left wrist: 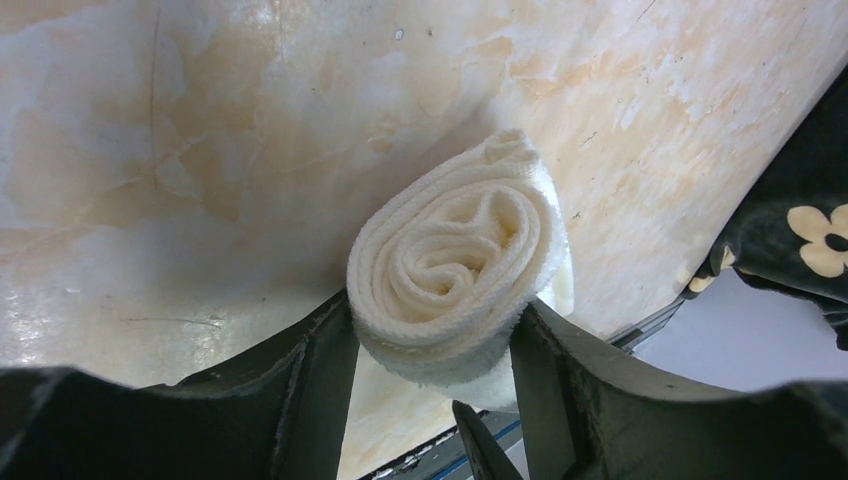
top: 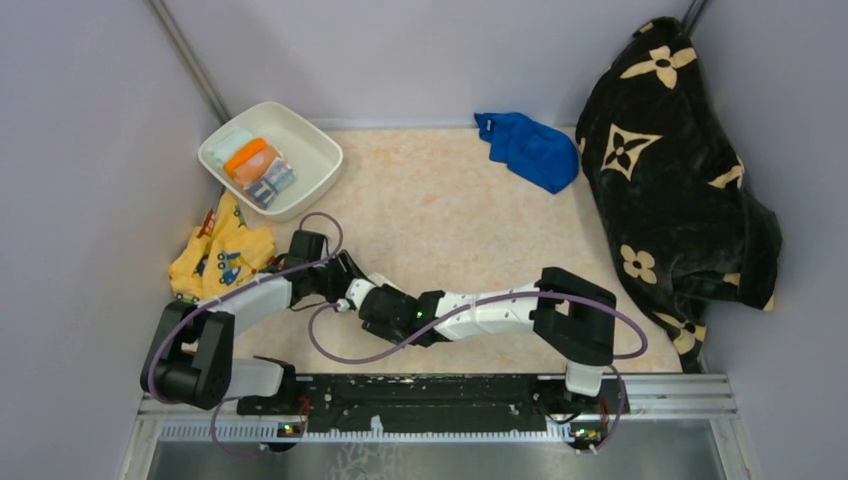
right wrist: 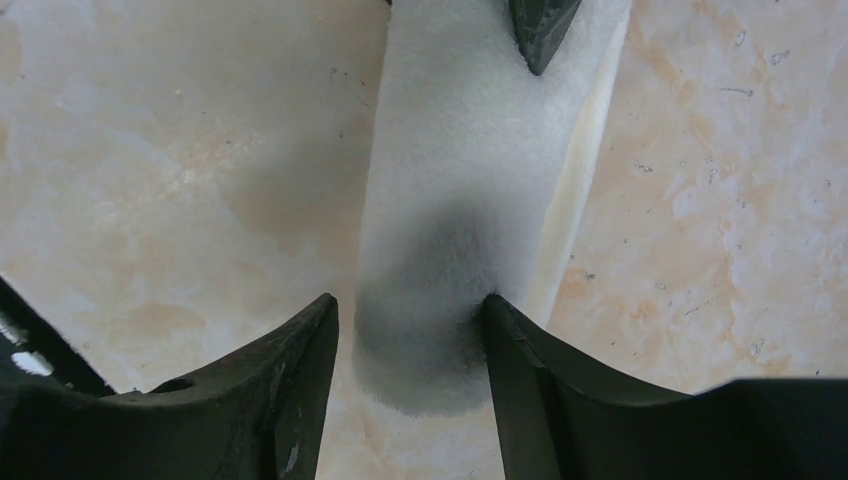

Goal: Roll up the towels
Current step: Roll the towel at the center of the board.

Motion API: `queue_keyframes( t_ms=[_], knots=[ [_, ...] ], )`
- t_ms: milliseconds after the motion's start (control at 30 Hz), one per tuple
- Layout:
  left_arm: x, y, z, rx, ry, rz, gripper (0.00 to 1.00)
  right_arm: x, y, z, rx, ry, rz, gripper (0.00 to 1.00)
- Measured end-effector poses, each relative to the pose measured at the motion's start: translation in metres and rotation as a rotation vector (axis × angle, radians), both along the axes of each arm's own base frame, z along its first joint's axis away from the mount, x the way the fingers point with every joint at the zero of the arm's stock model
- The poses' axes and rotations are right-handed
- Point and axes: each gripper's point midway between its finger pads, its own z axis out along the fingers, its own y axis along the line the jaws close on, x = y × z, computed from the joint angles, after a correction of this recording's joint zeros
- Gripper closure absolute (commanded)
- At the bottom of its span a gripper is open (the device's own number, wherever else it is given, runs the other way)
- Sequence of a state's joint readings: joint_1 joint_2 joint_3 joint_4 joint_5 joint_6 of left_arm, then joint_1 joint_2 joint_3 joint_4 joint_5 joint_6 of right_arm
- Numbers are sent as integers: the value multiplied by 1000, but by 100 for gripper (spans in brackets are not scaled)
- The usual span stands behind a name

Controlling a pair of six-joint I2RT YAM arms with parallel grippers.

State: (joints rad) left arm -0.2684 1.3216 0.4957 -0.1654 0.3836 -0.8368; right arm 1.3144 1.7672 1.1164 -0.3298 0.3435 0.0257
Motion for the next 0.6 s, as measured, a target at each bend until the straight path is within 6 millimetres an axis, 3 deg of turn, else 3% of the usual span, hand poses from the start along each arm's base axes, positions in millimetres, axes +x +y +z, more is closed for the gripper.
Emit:
queue_keyframes(
  t_ms=[233, 500, 600],
  knots=[
    [5, -3, 1, -2, 7, -11, 33, 10, -3, -11, -23, -30, -35, 71],
    [27, -3, 9, 27, -24, -13, 21, 27, 4, -12, 130, 133, -166, 84],
    [37, -4, 18, 30, -51, -1, 17, 29, 8, -12, 187, 194, -217, 84]
  ],
)
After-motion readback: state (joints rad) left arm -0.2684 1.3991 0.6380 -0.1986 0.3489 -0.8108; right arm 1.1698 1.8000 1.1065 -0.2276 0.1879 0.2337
